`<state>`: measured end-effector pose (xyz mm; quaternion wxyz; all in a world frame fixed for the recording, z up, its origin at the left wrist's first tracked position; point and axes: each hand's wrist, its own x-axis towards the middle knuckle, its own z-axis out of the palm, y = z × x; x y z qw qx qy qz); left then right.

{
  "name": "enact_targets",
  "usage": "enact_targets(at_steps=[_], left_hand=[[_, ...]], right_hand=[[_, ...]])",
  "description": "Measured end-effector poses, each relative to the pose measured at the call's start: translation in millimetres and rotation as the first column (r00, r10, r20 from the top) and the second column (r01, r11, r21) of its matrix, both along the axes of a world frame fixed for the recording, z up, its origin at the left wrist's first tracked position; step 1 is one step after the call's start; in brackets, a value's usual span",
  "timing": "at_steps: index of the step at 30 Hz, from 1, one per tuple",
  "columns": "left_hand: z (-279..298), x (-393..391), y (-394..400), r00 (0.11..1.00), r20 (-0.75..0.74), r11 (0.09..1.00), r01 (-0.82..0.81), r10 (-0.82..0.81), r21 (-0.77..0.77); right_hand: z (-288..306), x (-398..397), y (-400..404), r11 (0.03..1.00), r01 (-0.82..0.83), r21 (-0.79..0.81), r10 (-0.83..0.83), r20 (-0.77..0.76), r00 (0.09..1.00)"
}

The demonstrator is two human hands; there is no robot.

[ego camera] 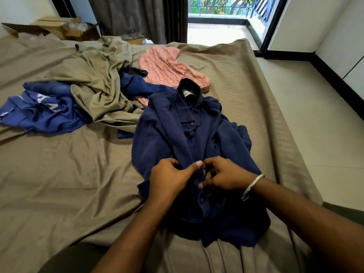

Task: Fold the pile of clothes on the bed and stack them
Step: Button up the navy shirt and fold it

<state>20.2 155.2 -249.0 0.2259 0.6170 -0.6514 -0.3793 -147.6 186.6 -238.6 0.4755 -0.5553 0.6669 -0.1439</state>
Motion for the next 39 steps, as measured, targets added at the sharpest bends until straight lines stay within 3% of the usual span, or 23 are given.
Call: enact_targets(at_steps=[3,6,10,12,15,17,19,21,23,28,32,39], left_hand=[[-11.4,-0.5,-6.3,0.992,-0.118,0.985,-0.028,0.049,0.170],[-13.0,0.4,-15.8,0.884,-0.342,0.833,-0.088,0.317,0.546],[-12.8,-1.9,-19.4,0.865,-0.324,0.757,-0.093,0.383,0.647],[-15.0,-1.2,-21.3,0.874,-0.308,0.768,-0.107,0.376,0.632],[-12.9,1.8,-19.1,0.895,-0.305,0.856,-0.142,0.325,0.496],[-7.8,4.5,-12.1,0.951,-0.205,0.952,-0.178,0.231,0.249],[-0.1,6.3,-3.6,0.977,-0.111,0.981,-0.189,0.184,-0.040],[0.7,7.9,-4.1,0.989,-0.090,0.943,-0.139,0.117,-0.304],[-5.3,8.9,-9.0,0.998,-0.069,0.893,-0.030,-0.001,-0.448],[-20.1,7.6,-13.5,0.983,0.044,0.862,0.176,-0.177,-0.476],[-26.9,11.1,-20.1,0.991,0.045,0.913,0.132,-0.124,-0.386],[-32.5,15.7,-22.1,0.986,0.086,0.952,0.160,-0.142,-0.262]], right_hand=[[1.8,-3.1,0.7,0.999,0.027,0.047,-0.032,0.113,0.993],[3.1,-7.5,0.8,0.994,0.062,0.089,-0.080,0.211,0.974],[-1.7,-6.3,1.0,0.993,0.103,0.055,-0.111,0.184,0.977],[-4.9,-3.4,-0.3,0.978,0.205,-0.042,-0.197,0.146,0.969],[-7.8,-5.6,-3.5,0.893,0.271,-0.359,-0.284,0.018,0.959],[-8.6,-10.8,-5.1,0.835,0.143,-0.532,-0.233,-0.106,0.967],[-6.6,-15.4,-7.2,0.770,0.015,-0.637,-0.165,-0.176,0.970],[-2.0,-20.8,-13.2,0.713,-0.052,-0.700,-0.111,-0.185,0.976],[4.2,-24.9,-22.4,0.678,-0.164,-0.717,-0.023,-0.243,0.970],[5.5,-24.9,-48.0,0.779,-0.384,-0.496,0.205,-0.376,0.903],[-4.2,-26.7,-55.8,0.822,-0.483,-0.302,0.304,-0.484,0.821],[-4.3,-27.4,-58.3,0.823,-0.535,-0.189,0.380,-0.516,0.768]])
